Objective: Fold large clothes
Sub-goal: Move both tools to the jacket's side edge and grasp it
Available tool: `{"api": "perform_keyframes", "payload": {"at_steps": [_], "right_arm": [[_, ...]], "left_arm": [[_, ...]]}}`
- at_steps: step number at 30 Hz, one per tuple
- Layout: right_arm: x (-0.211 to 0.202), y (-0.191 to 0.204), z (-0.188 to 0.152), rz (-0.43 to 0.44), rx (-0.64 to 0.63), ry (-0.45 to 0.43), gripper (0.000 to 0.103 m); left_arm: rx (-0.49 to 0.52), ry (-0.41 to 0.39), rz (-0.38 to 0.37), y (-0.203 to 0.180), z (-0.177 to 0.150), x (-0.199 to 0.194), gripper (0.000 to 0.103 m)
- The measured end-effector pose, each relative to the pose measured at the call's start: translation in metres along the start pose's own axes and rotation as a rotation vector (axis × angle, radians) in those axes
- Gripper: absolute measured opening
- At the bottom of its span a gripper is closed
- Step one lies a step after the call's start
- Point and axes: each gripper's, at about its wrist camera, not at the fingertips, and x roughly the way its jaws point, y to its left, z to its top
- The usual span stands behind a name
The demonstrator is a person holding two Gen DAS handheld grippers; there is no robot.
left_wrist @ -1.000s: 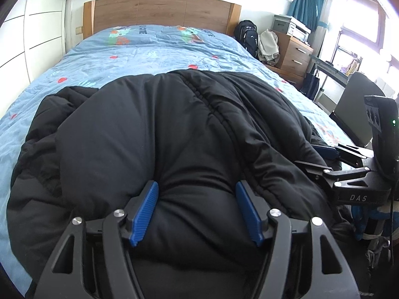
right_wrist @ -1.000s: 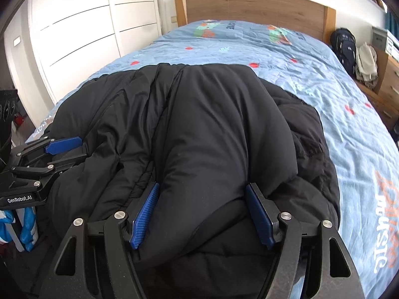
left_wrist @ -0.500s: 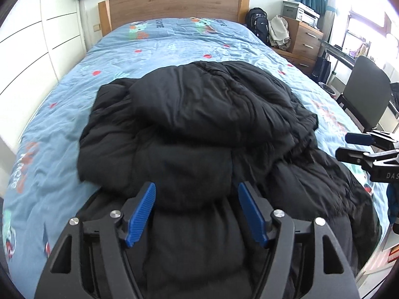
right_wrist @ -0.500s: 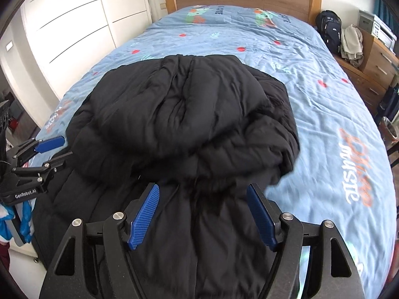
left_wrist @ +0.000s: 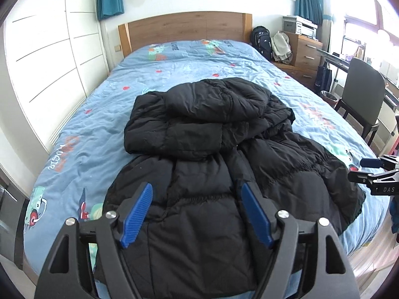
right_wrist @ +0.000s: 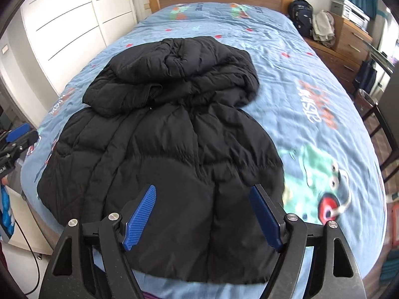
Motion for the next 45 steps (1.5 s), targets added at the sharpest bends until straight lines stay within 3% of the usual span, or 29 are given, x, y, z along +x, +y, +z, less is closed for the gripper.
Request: {"api": "perform_keyframes", "payload": {"at_steps": [9, 19, 23, 31, 37, 42, 45], "right_arm": [[-0.038, -0.028, -0.043, -0.053, 0.093, -0.019, 0.086], [-0.075, -0.054, -0.064, -0.080, 0.184, -0.068, 0.091], [-0.089, -0.064, -0.074, -0.091, 0.222, -0.088, 0.092], [-0.110, -0.090, -0.086, -0.104, 0.286, -0.123, 0.095], [-0.094, -0.114, -0.094, -0.076, 0.351, -0.098, 0.098], [-0.057, -0.126, -0.097, -0.004, 0.419, -0.058, 0.100], [-0.035, -0.129, -0.098, 0.034, 0.455, -0.039, 0.101]], "left_arm": [[0.002, -0.030, 0.014, 0.010, -0.021, -0.035, 0.075], [-0.042, -0.024, 0.033, 0.044, -0.048, -0.057, 0.076], [-0.070, 0.004, 0.052, 0.070, -0.066, -0.061, 0.081], [-0.165, 0.120, 0.120, 0.137, -0.118, -0.050, 0.082], [-0.265, 0.230, 0.160, 0.189, -0.153, -0.028, 0.082], [-0.427, 0.262, 0.060, 0.220, -0.162, -0.003, 0.082], [-0.461, 0.283, 0.024, 0.224, -0.158, 0.013, 0.082]]}}
